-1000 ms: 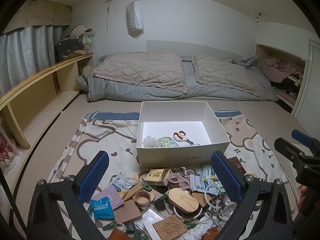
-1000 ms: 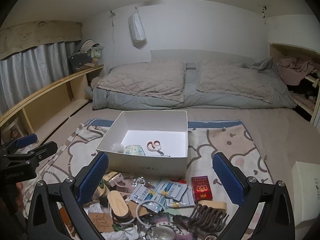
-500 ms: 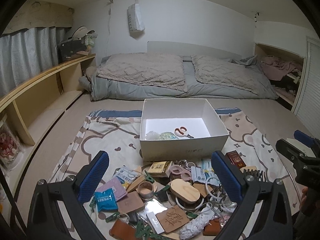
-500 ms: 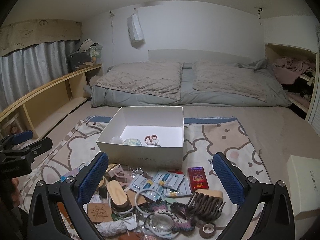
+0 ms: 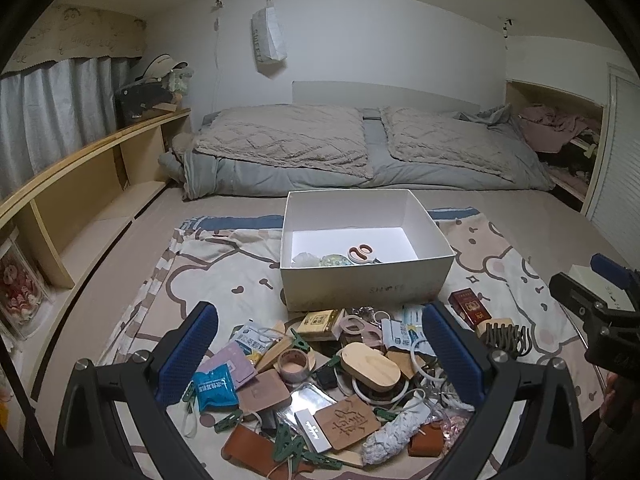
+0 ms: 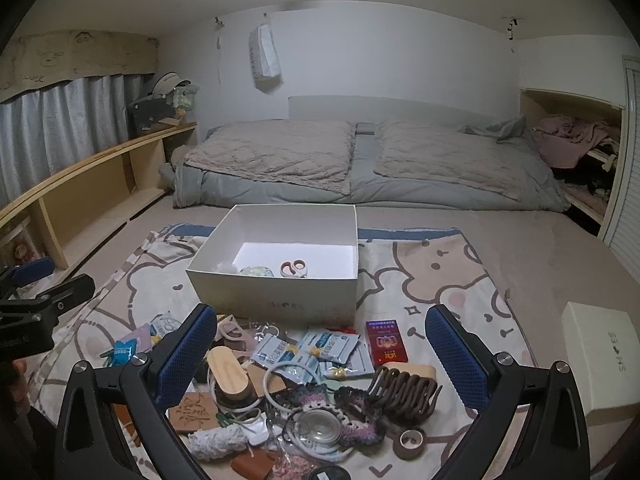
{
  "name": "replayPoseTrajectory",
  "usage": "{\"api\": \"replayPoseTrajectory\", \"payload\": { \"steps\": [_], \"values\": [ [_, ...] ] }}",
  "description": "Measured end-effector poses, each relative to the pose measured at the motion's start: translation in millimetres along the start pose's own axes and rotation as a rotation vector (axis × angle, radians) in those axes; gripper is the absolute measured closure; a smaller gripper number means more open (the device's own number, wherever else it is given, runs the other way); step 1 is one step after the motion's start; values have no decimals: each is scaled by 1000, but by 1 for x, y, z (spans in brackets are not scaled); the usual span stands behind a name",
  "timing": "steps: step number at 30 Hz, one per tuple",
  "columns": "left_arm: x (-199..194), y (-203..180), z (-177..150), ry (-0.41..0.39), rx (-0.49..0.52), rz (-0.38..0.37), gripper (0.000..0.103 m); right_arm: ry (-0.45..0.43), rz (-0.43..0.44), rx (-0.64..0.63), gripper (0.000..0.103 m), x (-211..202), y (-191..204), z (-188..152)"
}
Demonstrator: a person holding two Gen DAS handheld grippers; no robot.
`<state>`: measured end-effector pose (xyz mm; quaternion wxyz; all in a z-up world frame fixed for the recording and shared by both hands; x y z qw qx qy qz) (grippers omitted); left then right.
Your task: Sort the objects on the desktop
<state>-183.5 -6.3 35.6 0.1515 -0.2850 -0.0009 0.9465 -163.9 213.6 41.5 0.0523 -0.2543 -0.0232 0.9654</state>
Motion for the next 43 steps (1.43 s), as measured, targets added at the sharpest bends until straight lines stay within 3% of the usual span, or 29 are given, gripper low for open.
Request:
{"api": "replayPoseTrajectory", "payload": {
  "steps": [6, 10, 16, 43],
  "values": [
    [-4, -2, 1, -8, 0, -5, 0, -37, -31, 8, 0, -10, -3, 4],
    [-5, -2, 1, -9, 1, -5, 0, -10, -2, 55, 0, -9, -7, 3],
    [-7, -1, 2, -9, -1, -1, 0, 14, -35, 76, 0, -7, -16, 0],
    [-9, 0, 0, -15, 22, 5, 0, -1, -74, -10, 0, -10, -6, -4]
  ]
}}
Point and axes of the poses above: each gripper's, at about its wrist camera, not at the fingertips, and x roughly the way its jaws point, y to its left, z to its top, the point moved 7 cm from there along x, roughly the way its jaws point, and after that the axes turned 9 degrees about -z, right-handed, at the moved point
